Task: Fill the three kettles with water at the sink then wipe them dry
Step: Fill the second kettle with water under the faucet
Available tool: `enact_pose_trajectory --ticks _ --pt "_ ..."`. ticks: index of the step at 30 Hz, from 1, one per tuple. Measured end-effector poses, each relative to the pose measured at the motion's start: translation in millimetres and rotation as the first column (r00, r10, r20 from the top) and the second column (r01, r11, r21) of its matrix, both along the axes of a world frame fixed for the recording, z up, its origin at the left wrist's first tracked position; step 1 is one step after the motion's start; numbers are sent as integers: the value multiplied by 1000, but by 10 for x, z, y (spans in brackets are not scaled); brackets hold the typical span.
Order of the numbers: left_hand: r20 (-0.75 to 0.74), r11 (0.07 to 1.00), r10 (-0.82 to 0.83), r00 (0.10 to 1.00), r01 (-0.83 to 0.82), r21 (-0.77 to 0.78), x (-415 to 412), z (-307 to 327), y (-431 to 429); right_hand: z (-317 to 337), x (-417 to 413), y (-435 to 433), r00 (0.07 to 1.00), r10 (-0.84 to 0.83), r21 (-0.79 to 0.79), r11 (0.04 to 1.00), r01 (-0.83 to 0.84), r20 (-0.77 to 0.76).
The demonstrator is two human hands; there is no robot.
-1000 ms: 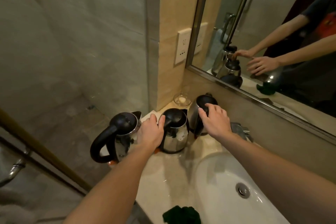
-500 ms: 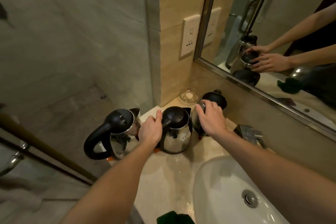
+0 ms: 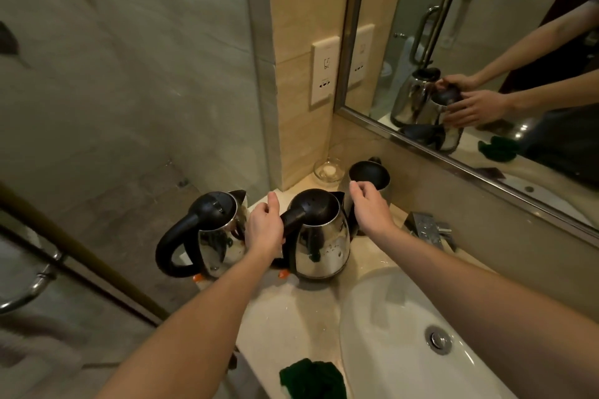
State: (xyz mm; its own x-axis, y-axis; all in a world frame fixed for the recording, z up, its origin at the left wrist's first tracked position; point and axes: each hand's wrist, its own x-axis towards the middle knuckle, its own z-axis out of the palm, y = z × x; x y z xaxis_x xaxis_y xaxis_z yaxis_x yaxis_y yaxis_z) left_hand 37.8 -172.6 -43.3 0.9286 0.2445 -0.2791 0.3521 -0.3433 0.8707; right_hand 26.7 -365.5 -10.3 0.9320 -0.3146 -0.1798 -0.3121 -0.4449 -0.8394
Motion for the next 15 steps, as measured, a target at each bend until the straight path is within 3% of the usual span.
enact_pose_trajectory --ticks 6,15 --pt "22 986 -131 991 132 -100 -224 244 -4 132 -272 -32 985 -136 272 949 161 -108" --pt "2 881 -370 929 351 -316 -645 481 -289 181 -879 -320 923 -360 524 764 376 -138"
